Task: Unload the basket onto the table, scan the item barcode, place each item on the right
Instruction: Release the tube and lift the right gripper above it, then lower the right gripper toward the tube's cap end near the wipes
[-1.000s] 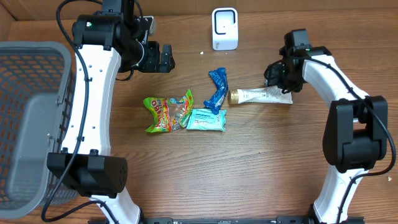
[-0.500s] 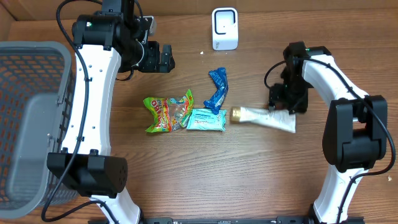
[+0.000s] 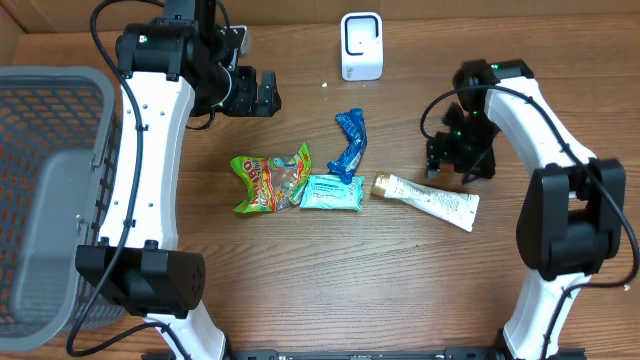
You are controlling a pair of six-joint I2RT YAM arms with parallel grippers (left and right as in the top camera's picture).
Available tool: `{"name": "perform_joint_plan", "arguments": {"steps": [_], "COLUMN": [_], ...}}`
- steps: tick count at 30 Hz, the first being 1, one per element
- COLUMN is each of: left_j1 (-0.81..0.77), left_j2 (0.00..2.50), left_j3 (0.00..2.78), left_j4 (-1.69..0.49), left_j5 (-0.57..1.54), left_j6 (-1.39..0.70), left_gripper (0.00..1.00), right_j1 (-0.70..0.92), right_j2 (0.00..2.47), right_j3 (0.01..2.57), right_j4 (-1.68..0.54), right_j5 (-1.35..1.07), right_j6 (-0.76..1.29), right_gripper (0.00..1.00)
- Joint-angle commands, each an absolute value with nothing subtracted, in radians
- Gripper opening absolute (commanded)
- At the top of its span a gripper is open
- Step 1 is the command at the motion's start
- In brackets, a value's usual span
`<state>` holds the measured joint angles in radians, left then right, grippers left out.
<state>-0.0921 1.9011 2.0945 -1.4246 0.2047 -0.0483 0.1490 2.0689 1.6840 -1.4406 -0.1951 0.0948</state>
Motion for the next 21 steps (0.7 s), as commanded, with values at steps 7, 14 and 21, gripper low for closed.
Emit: {"name": "perform_joint_plan", "arguments": {"steps": [7,14,21], "left_j1": [-0.099,-0.099,-0.099], "left_j2": [1.897,1.897,1.897], "left_j3": [2.111,2.111,2.111], "left_j4": [-1.425,-1.425,-1.425], "left_j5": [0.202,0.202,0.202], "left_j6": [-0.029,-0.029,-0.029], "left_gripper": [1.0,1.0,1.0], "right_j1": [0.358,0.463,0.47], "right_j2": [1.91,1.91,1.91], "right_j3": [1.712,1.598,1.475], "right_j4": [-1.497,-1.422,-1.323], "right_j5": [-0.29,-0.29,-0.29], "right_j6": [-0.006,-0.005,-0.005], "right_gripper": [0.77,0.76,0.75]}}
